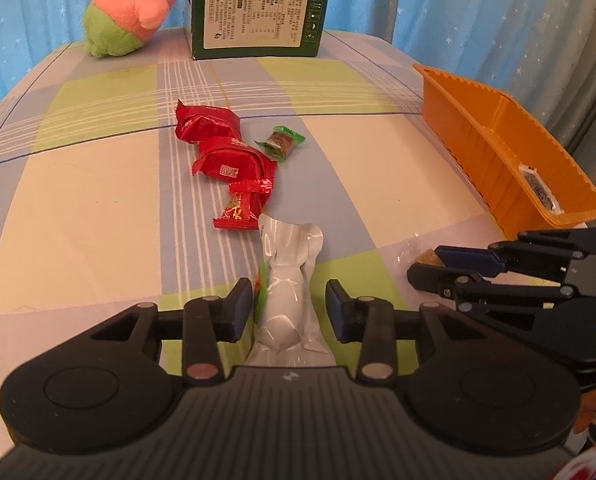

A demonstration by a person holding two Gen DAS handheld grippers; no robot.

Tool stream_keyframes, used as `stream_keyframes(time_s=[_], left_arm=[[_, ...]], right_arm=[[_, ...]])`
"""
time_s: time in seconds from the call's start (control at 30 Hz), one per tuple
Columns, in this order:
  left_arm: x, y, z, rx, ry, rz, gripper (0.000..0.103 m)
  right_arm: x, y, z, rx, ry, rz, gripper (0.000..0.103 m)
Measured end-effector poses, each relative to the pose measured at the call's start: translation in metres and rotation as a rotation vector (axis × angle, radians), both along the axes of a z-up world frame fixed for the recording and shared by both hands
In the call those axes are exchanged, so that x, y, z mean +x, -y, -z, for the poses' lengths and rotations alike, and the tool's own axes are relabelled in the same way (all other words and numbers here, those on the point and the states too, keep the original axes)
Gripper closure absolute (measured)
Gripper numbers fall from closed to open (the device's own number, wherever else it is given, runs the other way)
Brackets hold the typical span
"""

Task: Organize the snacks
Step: 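Carry both snacks over the orange tray and open both tools to drop them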

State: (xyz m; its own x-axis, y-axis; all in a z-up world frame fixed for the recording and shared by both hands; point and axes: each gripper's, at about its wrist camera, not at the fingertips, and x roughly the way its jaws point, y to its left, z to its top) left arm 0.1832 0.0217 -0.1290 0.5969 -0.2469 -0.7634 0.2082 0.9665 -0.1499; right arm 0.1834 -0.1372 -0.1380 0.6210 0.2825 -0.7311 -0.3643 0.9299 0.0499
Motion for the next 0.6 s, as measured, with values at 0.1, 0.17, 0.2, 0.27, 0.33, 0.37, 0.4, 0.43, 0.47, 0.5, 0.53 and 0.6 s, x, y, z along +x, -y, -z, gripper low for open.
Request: stream_keyframes(time_s=[0.1,0.17,0.2,0.27,0.33,0.37,0.4,0.43,0.47,0.5,0.53,0.6], left_arm=[[0.001,0.001,0.000,0.008,0.001,-0.002,0.068],[0.001,0.002,0.000,0.025,0.001,-0.009,0.076],[0.001,0.002,0.000,0.023,-0.002,-0.011,0.076],[-0.001,0.002,-0.001,0.028,-0.005,-0.017,0.077],[-0.005,0.002,-0.003,0.034,-0.008,-0.032,0.077],[-0.007,0.001,-0.004,0.032,-0.010,-0.039,0.077],[-0.010,0.001,-0.005,0.034,-0.010,-0.045,0.077],[-0.012,0.001,-0.007,0.036,-0.011,-0.052,0.077],[-0.015,0.001,-0.009,0.036,-0.012,-0.062,0.077],[-0.017,0.001,-0.012,0.031,-0.013,-0.069,0.077],[-0.020,0.001,-0.015,0.027,-0.011,-0.076,0.077],[-0.025,0.002,-0.022,0.019,-0.007,-0.088,0.077]], right_arm=[[0.000,0.000,0.000,0.002,0.000,0.004,0.082],[0.000,-0.001,0.000,-0.001,0.003,0.005,0.082],[0.000,-0.002,0.000,-0.003,0.004,0.004,0.082],[-0.001,-0.002,0.000,-0.007,0.006,0.004,0.082],[-0.001,-0.002,0.000,-0.006,0.007,0.010,0.082],[-0.002,-0.002,-0.001,-0.004,0.010,0.014,0.082],[-0.003,-0.001,-0.003,-0.003,0.015,0.016,0.082],[-0.005,-0.001,-0.006,-0.001,0.020,0.019,0.082],[-0.007,0.001,-0.008,0.005,0.021,0.022,0.082],[-0.009,0.002,-0.011,0.012,0.021,0.027,0.082],[-0.012,0.004,-0.014,0.019,0.019,0.035,0.082],[-0.017,0.008,-0.021,0.034,0.018,0.050,0.082]])
